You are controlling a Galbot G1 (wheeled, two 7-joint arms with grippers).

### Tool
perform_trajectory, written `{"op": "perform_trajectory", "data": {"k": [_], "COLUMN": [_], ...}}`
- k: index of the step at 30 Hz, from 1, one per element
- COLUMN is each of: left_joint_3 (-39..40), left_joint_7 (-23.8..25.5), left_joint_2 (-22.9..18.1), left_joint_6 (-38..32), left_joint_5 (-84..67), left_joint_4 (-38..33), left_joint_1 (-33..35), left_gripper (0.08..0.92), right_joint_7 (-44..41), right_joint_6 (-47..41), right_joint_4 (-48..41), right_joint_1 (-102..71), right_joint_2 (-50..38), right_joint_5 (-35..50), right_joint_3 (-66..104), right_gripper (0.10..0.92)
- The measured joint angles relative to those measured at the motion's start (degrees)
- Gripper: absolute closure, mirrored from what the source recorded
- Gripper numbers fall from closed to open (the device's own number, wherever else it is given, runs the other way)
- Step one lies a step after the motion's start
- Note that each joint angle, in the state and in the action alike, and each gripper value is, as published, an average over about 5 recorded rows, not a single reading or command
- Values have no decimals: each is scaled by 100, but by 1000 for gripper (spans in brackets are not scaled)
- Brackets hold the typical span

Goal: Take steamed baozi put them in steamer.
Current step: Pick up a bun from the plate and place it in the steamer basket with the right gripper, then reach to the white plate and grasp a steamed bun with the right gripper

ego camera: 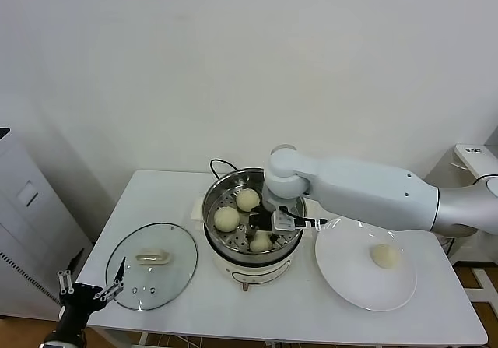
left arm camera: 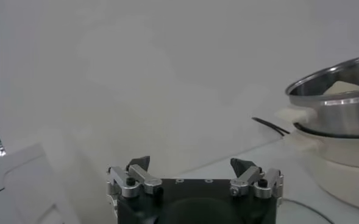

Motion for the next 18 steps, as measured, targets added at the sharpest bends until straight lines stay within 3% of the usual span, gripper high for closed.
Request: {"op": "perform_trajectory", "data": {"k": [7,12,18], "left_joint_3": [41,55,61], "left_joint_7": [-2,-2,-3], "left_joint_2": [58,117,191], "left_joint_6": [12,13,25], "left_joint_5": [18,21,9], "left_joint_4": [49,105,125], "left_joint_1": [-38,-71,-100], "left_gripper": [177,177,177], "right_joint_7": [-71,-183,-321], "right_joint_6": [27,-191,-1176], "right_joint_4": [-193,-581,-1423], "right_joint_1": [185,521,1168], "right_joint_2": [-33,-204,-524], "right_joint_5": [162,716,2115], "right_joint_3": [200,283,-145], "right_gripper": [212,203,203]}}
